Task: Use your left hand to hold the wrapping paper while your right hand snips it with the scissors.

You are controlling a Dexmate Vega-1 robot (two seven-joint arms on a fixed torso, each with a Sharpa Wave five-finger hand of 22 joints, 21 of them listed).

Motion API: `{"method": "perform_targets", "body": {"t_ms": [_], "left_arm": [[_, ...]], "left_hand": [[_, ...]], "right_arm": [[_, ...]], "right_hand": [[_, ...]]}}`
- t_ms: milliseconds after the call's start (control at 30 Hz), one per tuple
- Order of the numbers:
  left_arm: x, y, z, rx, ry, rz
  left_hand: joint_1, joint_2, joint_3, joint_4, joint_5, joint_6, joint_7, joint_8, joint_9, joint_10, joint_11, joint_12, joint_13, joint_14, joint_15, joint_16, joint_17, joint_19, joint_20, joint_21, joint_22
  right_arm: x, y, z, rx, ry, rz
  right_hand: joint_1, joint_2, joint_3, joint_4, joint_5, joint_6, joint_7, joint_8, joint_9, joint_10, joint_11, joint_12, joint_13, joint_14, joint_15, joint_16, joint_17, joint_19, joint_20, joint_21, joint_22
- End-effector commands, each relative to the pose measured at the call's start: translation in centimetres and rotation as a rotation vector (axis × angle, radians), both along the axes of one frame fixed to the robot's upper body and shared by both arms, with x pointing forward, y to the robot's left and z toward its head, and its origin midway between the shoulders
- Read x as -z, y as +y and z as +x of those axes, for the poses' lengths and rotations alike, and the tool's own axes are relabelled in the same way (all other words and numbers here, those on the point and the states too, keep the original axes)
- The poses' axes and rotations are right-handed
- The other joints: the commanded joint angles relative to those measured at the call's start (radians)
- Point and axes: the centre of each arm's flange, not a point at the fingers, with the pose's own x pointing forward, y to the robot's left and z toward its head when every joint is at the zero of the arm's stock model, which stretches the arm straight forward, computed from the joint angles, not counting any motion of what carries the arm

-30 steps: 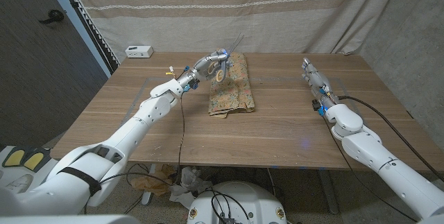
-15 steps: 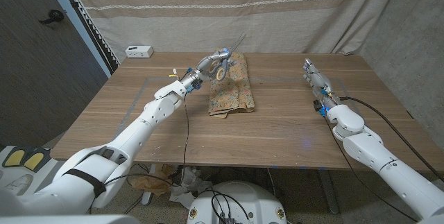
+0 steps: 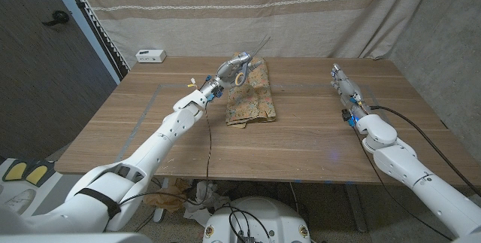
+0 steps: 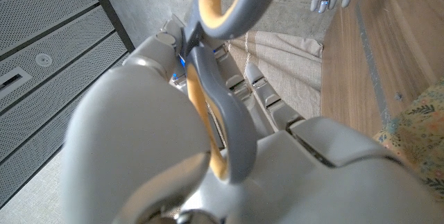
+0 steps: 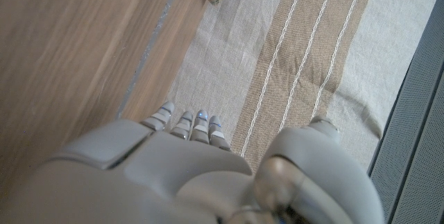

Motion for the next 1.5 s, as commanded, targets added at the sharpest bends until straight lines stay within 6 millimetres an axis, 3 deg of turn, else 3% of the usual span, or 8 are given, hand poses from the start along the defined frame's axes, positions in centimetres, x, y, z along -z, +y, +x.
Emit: {"method": "perform_targets", "body": {"t_ms": [33,467,967,1000,1100,1167,1367,1500], "left_arm": [[0.2,-0.7,0.1,0.044,0.042,-0.036],[-0.6,-0.5,0.0,0.004,0.011,-0.049],[-3.5,-0.7,0.9,-0.027,-0.082,-0.058],[-3.6,-0.7,1.0,-0.027,-0.080,-0.062],[-4.0,-1.0,1.5,-0.010,-0.076,-0.073],[-4.1,-1.1,1.7,-0.004,-0.080,-0.074],[-4.7,-1.3,2.4,0.009,-0.090,-0.100],[-4.7,-1.5,2.6,0.005,-0.074,-0.109]], "left_hand": [[0.060,0.044,-0.008,0.004,-0.004,0.000,0.014,-0.009,-0.015,0.061,-0.057,0.007,-0.004,0.019,-0.006,0.005,-0.001,-0.008,-0.136,-0.007,-0.001],[0.065,0.051,-0.015,0.008,-0.004,-0.011,0.013,-0.016,-0.021,0.053,-0.056,0.007,-0.011,0.012,-0.006,0.003,-0.005,-0.020,-0.139,-0.022,-0.001],[0.070,0.055,-0.025,0.009,-0.003,-0.005,0.014,-0.004,-0.010,0.050,-0.055,0.010,-0.017,0.006,-0.005,0.002,-0.009,-0.038,-0.140,-0.042,-0.001],[0.070,0.055,-0.025,0.009,-0.003,-0.006,0.013,-0.004,-0.009,0.049,-0.055,0.010,-0.018,0.006,-0.005,0.002,-0.009,-0.039,-0.140,-0.043,-0.001],[0.071,0.055,-0.027,0.010,-0.002,-0.009,0.010,-0.002,-0.006,0.049,-0.055,0.011,-0.019,0.005,-0.006,0.002,-0.010,-0.041,-0.140,-0.046,-0.001],[0.071,0.055,-0.029,0.009,-0.002,-0.010,0.012,-0.002,-0.005,0.049,-0.055,0.013,-0.018,0.003,-0.006,0.001,-0.010,-0.042,-0.139,-0.048,-0.001],[0.073,0.056,-0.031,0.010,-0.001,-0.009,0.012,0.002,-0.001,0.047,-0.054,0.013,-0.020,0.002,-0.006,0.001,-0.011,-0.043,-0.139,-0.052,-0.001],[0.074,0.057,-0.033,0.010,-0.001,-0.011,0.011,0.003,0.001,0.046,-0.054,0.014,-0.021,-0.001,-0.006,0.000,-0.012,-0.043,-0.139,-0.054,-0.001]], "right_arm": [[0.2,-0.4,0.0,-0.001,-0.001,0.001],[0.2,-0.2,-0.1,-0.002,0.003,0.004],[-0.5,0.7,-0.9,-0.083,-0.016,0.025],[-0.6,0.8,-1.0,-0.090,-0.015,0.016],[-1.1,0.9,-1.4,-0.116,-0.015,-0.002],[-1.2,0.9,-1.4,-0.122,-0.015,-0.002],[-1.5,1.1,-1.5,-0.151,-0.012,0.006],[-1.7,1.4,-1.7,-0.172,-0.017,-0.002]], "right_hand": [[0.006,0.005,-0.004,-0.005,0.005,0.000,-0.004,0.007,0.005,-0.006,-0.004,0.005,0.002,0.002,0.003,0.002,0.003,0.002,0.004,0.000,0.002],[0.005,0.006,-0.005,-0.005,0.004,-0.001,-0.006,0.006,0.005,-0.005,-0.004,0.006,0.002,0.002,0.002,0.001,0.004,0.000,0.004,-0.002,0.002],[0.003,0.010,-0.007,-0.004,0.003,-0.002,-0.004,0.007,0.005,0.099,0.012,0.049,0.008,0.010,0.015,0.006,0.008,-0.019,-0.011,-0.006,0.005],[0.003,0.011,-0.007,-0.004,0.002,-0.002,-0.004,0.007,0.005,0.099,0.011,0.050,0.008,0.014,0.012,0.008,0.009,-0.012,-0.005,-0.003,0.006],[0.004,0.014,-0.007,-0.005,0.001,-0.005,-0.005,0.007,0.005,0.097,0.009,0.051,0.012,0.026,0.020,0.012,0.012,0.020,0.081,0.008,0.006],[0.005,0.014,-0.008,-0.005,0.000,-0.004,-0.007,0.007,0.005,0.101,0.009,0.053,0.013,0.047,0.017,0.019,0.013,0.047,0.102,0.017,0.006],[0.007,0.015,-0.008,-0.007,-0.003,0.045,-0.008,0.025,0.006,0.118,0.025,0.061,0.015,0.093,0.014,0.031,0.016,0.117,0.099,0.040,0.008],[0.005,0.017,-0.009,-0.007,-0.006,0.148,-0.004,0.058,0.009,0.127,0.027,0.066,0.017,0.108,0.018,0.030,0.018,0.131,0.111,0.039,0.010]]}}
